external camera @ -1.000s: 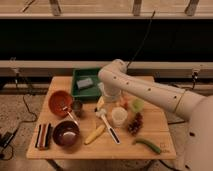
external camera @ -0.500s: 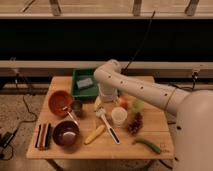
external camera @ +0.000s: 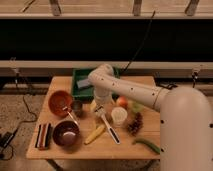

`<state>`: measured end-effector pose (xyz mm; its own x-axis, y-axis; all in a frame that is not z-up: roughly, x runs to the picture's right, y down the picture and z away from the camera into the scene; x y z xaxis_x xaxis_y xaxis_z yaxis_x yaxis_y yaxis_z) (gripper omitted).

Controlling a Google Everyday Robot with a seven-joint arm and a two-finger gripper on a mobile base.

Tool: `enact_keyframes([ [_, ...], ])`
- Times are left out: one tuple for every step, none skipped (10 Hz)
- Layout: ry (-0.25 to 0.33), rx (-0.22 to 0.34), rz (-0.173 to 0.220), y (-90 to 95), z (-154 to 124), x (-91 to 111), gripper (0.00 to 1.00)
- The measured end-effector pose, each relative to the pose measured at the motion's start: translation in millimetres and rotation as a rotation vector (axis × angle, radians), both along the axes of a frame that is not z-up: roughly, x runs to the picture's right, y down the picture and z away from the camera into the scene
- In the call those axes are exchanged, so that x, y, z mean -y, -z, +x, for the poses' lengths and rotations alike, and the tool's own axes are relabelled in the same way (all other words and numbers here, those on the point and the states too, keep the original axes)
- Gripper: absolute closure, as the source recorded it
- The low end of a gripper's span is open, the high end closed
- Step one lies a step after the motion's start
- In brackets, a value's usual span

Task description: Wipe table surface with brush

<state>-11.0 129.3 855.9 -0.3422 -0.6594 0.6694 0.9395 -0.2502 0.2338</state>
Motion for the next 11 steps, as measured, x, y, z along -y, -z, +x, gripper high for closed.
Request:
enact_keyframes([
  [0.004, -0.002, -0.008, -5.6, -3, -2, 0.2],
  [0.008, -0.008, -0.016, -12.9, -5, -5, 0.2],
  [0.011, -0.015, -0.021, -17.2, -5, -6, 0.2],
  [0.016, -0.025, -0.026, -21.7, -5, -8, 0.2],
  [0.024, -0.041, -0.03, -30.3, -4, -15, 0.21],
  [0.029, -0.048, -0.03, -32.5, -4, -17, 0.25],
  [0.036, -0.053, -0.029, -33.9, -6, -18, 0.34],
  [0.041, -0.06, -0.025, -35.3, -5, -20, 0.43],
  [0.041, -0.065, -0.021, -34.9, -2, -23, 0.55],
  [0.031, -0.06, -0.009, -32.2, 3, -23, 0.66],
  [0.024, -0.053, 0.004, -27.5, 8, -19, 0.74],
])
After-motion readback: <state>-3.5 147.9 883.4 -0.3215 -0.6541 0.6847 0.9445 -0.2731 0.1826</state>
